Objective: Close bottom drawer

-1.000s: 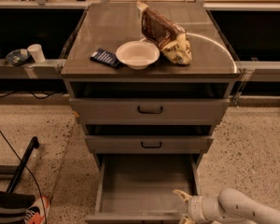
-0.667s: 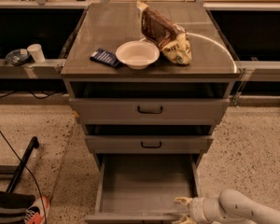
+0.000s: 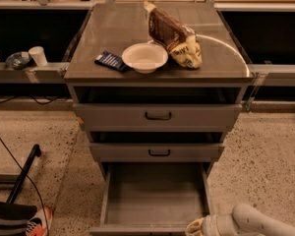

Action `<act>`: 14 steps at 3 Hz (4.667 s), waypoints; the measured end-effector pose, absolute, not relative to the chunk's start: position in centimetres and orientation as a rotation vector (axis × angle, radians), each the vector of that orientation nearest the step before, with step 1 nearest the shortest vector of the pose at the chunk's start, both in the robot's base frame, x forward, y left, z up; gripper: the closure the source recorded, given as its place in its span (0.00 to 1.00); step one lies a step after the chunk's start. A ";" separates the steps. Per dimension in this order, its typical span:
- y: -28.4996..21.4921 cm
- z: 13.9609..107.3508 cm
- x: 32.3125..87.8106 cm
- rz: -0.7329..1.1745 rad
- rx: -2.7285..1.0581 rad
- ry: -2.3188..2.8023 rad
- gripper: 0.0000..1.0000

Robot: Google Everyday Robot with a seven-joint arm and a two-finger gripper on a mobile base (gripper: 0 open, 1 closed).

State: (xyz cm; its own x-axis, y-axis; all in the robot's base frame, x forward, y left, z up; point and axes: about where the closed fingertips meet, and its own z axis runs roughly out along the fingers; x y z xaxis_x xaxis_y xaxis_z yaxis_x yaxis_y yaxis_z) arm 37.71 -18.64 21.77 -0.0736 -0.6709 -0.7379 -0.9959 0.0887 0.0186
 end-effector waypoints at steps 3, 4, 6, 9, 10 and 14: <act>-18.1 19.1 36.9 0.786 -1.681 1.763 1.00; -18.1 19.3 36.9 0.787 -1.683 1.763 1.00; -18.0 18.2 36.2 0.799 -1.687 1.763 1.00; -18.0 18.2 36.2 0.799 -1.687 1.763 0.36; -18.0 18.2 36.2 0.799 -1.687 1.762 0.05; -17.8 16.4 38.1 0.816 -1.648 1.767 0.18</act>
Offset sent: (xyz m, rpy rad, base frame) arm -0.0059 0.0084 -0.0640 0.0427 0.0191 0.0757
